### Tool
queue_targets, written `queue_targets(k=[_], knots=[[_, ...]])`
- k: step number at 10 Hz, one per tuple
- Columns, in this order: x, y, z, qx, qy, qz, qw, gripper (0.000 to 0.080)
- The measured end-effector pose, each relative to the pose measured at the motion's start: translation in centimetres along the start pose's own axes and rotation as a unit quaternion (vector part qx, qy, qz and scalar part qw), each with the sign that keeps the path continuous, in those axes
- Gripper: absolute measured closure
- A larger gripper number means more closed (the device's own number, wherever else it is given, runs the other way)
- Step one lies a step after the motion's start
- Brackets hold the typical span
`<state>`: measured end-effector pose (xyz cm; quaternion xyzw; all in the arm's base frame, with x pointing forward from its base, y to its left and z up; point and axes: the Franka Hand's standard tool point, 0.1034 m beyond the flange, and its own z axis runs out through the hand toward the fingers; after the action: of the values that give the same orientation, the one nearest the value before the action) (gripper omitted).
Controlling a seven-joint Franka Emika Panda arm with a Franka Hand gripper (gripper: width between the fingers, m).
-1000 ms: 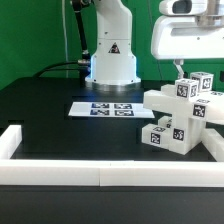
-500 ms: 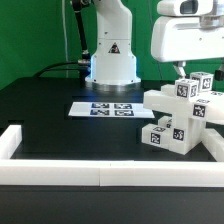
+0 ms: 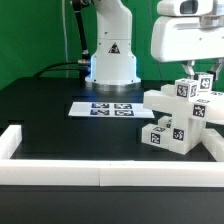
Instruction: Assemble chair
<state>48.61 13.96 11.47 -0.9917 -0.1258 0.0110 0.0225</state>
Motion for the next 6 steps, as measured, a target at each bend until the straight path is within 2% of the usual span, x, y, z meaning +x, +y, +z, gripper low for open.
queue_targets(k=[1,4,6], knots=[[0.00,0.00,0.00,0.000,0.000,0.000,1.000,0.0514],[0.00,-0.02,-0.01,0.001,0.000,0.106,0.994,0.0514],[0.02,0.05,-0.04,0.005,0.000,0.195,0.981,0.0512]])
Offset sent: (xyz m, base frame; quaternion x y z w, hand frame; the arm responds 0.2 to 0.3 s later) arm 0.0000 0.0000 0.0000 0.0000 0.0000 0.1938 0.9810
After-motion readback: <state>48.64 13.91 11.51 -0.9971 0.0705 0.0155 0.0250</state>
